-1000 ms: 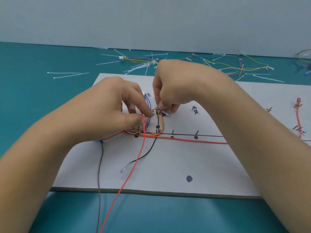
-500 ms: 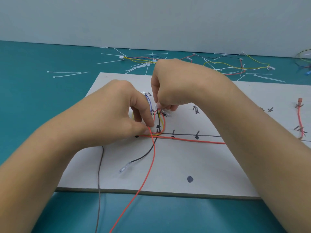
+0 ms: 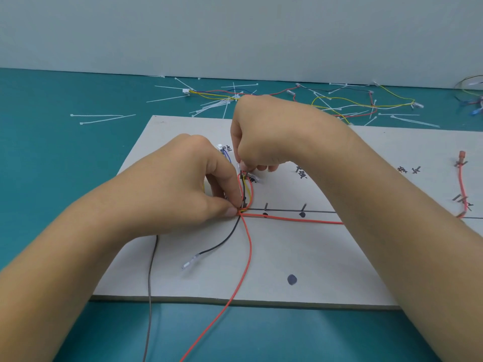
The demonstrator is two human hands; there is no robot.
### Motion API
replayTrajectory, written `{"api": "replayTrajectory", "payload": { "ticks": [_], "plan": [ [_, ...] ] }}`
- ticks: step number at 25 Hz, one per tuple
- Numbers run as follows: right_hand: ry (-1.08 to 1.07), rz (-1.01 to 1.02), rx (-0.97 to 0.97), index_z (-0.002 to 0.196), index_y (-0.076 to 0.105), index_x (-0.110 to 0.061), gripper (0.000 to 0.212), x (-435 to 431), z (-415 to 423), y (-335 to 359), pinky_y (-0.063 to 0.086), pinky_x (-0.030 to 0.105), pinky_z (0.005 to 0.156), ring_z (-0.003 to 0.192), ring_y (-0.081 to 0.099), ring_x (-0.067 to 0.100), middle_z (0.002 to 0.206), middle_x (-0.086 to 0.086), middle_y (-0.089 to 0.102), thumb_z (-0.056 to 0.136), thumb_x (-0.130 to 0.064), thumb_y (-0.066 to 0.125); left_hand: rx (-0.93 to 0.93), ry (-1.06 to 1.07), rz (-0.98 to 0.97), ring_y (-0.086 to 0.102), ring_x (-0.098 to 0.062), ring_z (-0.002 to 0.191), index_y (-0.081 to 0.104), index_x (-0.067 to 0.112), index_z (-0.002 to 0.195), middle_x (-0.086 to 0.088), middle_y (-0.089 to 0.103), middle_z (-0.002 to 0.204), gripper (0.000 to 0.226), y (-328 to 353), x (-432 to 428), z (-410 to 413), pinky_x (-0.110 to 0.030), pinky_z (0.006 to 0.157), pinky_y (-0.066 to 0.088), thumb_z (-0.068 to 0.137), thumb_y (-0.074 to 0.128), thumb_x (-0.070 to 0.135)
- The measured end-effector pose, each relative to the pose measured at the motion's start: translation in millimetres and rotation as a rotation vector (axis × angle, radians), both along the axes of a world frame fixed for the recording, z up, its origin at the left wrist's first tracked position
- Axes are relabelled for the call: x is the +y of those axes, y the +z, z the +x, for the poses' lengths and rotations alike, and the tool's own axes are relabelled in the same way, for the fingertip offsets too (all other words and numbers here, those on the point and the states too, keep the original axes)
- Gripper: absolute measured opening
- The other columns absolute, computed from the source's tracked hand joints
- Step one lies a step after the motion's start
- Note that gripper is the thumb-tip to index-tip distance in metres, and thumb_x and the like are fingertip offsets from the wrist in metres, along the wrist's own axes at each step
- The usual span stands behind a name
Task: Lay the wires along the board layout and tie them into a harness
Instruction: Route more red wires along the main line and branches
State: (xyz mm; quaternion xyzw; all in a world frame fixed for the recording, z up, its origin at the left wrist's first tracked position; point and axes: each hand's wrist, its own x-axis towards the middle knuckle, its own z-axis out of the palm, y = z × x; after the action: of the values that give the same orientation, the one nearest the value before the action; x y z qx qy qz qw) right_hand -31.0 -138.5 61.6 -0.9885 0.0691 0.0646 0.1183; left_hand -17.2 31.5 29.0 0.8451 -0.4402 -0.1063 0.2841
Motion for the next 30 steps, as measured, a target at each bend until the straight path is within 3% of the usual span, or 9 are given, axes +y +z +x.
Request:
{"api": "replayTrajectory", "payload": {
  "ticks": [6, 9, 11, 15, 18, 21, 24, 28, 30],
  "plan": [
    [-0.008, -0.035, -0.001, 0.086, 0.071, -0.014, 0.009, 3, -6, 5, 0.054, 0.027, 0.057, 0.055, 0.067, 0.020, 0.063, 0.004, 0.072, 0.080, -0.008, 0.067, 0.025, 0.022, -0.056, 0.059, 0.007, 0.054, 0.077, 0.025, 0.069, 0.019, 0.071, 0.065, 0.019, 0, -5, -6, -0.001, 0.051, 0.038, 0.069, 0.093, 0.013],
    [-0.030, -0.015, -0.031, 0.091, 0.073, -0.016, 0.016, 1, -13, 18, 0.051, 0.027, 0.058, 0.070, 0.072, 0.025, 0.076, 0.006, 0.074, 0.076, -0.018, 0.080, 0.027, 0.022, -0.069, 0.064, 0.003, 0.059, 0.075, 0.025, 0.070, 0.018, 0.071, 0.067, 0.019, -1, -4, -6, -0.003, 0.053, 0.040, 0.069, 0.092, 0.016],
    [-0.048, 0.035, -0.163, 0.090, 0.074, -0.019, 0.014, -3, -21, 24, 0.049, 0.025, 0.056, 0.075, 0.071, 0.023, 0.083, 0.002, 0.074, 0.076, -0.016, 0.077, 0.018, 0.020, -0.062, 0.069, -0.002, 0.067, 0.073, 0.026, 0.071, 0.017, 0.073, 0.069, 0.019, -1, -5, -6, -0.007, 0.058, 0.045, 0.069, 0.091, 0.018],
    [-0.006, 0.109, -0.347, 0.077, 0.071, -0.026, 0.004, -2, -61, 11, 0.054, 0.030, 0.062, 0.070, 0.064, 0.006, 0.076, -0.008, 0.071, 0.077, -0.026, 0.068, 0.028, 0.018, -0.090, 0.070, -0.003, 0.065, 0.072, 0.026, 0.076, 0.015, 0.074, 0.069, 0.023, -3, -6, -6, -0.006, 0.054, 0.043, 0.068, 0.088, 0.013],
    [-0.008, 0.209, -0.404, 0.069, 0.069, -0.024, 0.014, -9, -88, 0, 0.049, 0.027, 0.055, 0.060, 0.062, 0.004, 0.063, -0.009, 0.068, 0.081, -0.032, 0.071, 0.031, 0.031, -0.091, 0.072, -0.006, 0.066, 0.071, 0.028, 0.077, 0.013, 0.074, 0.068, 0.022, -6, -7, -6, -0.005, 0.052, 0.040, 0.068, 0.087, 0.015],
    [0.043, 0.197, -0.210, 0.071, 0.069, -0.027, 0.027, -13, -101, -3, 0.044, 0.026, 0.052, 0.060, 0.061, 0.004, 0.062, -0.012, 0.065, 0.080, -0.052, 0.069, 0.034, 0.045, -0.095, 0.071, -0.007, 0.063, 0.072, 0.025, 0.076, 0.012, 0.072, 0.064, 0.020, -7, -9, -8, -0.005, 0.049, 0.039, 0.069, 0.087, 0.013],
    [0.071, 0.057, -0.023, 0.076, 0.063, -0.028, 0.049, -3, -107, -13, 0.052, 0.031, 0.061, 0.068, 0.061, 0.007, 0.069, -0.011, 0.061, 0.070, -0.076, 0.063, 0.037, 0.047, -0.093, 0.068, -0.005, 0.059, 0.072, 0.025, 0.075, 0.011, 0.072, 0.064, 0.019, -7, -9, -8, -0.005, 0.049, 0.038, 0.070, 0.087, 0.014],
    [0.051, 0.073, -0.074, 0.074, 0.055, -0.024, 0.037, 3, -105, -26, 0.056, 0.039, 0.069, 0.076, 0.062, 0.021, 0.077, -0.005, 0.060, 0.073, -0.056, 0.073, 0.037, 0.052, -0.098, 0.068, -0.005, 0.061, 0.072, 0.025, 0.075, 0.012, 0.073, 0.065, 0.018, -6, -9, -7, -0.004, 0.048, 0.038, 0.070, 0.087, 0.017],
    [0.044, 0.096, -0.099, 0.070, 0.053, -0.023, 0.029, 3, -105, -29, 0.057, 0.041, 0.070, 0.071, 0.061, 0.024, 0.074, -0.003, 0.058, 0.069, -0.048, 0.066, 0.042, 0.056, -0.095, 0.069, -0.006, 0.063, 0.072, 0.026, 0.075, 0.012, 0.073, 0.065, 0.018, -6, -9, -8, -0.005, 0.049, 0.038, 0.070, 0.087, 0.017]
  ]
}}
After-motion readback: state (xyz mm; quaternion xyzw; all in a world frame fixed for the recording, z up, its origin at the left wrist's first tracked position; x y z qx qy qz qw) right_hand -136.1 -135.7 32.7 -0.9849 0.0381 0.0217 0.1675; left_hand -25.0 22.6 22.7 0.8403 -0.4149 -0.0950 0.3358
